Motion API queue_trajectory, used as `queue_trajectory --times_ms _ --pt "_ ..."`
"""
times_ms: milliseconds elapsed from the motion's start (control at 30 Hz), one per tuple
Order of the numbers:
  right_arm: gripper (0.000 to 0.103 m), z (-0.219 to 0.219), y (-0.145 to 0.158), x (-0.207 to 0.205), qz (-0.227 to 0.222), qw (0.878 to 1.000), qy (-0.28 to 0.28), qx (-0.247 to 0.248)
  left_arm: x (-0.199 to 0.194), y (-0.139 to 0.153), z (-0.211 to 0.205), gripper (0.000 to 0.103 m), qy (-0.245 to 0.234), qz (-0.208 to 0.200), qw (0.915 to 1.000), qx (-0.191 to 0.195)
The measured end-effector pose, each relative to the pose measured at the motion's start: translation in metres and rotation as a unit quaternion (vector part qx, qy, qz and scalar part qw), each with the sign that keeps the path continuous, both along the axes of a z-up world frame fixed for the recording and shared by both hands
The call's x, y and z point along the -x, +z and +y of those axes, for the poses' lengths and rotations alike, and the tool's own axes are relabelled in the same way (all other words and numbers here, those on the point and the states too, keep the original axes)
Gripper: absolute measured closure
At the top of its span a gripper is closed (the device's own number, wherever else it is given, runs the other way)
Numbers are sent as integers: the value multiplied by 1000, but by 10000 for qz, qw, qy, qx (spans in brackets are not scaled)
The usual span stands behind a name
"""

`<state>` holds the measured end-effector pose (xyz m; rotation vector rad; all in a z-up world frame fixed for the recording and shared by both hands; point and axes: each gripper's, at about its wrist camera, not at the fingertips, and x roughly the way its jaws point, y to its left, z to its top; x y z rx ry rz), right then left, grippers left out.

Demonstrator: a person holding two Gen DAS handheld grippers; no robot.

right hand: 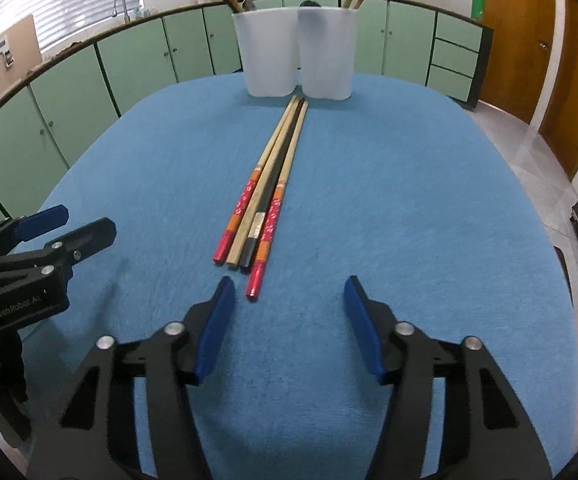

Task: Organize utensils
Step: 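Grasp another red-patterned chopstick with the right tool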

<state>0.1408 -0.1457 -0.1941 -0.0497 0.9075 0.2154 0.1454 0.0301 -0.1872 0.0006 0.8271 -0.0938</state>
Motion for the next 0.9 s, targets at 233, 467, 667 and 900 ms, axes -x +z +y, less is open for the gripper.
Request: queue_trajectory --times_ms 233,467,667,900 --pt "75 4 -1 -5 9 10000 63 31 -3 1 -2 21 -6 30 10000 -6" --pt "97 2 0 -6 27 9999 115 -91 -4 -1 -11 21 -94 56 9999 12" --pt "98 -20 2 -5 21 9996 -205 -214 -3 0 -32 21 -350 50 9994 29" --pt "98 -54 1 -6 34 9979 -580 -284 -5 -2 -59 21 -624 71 9980 48"
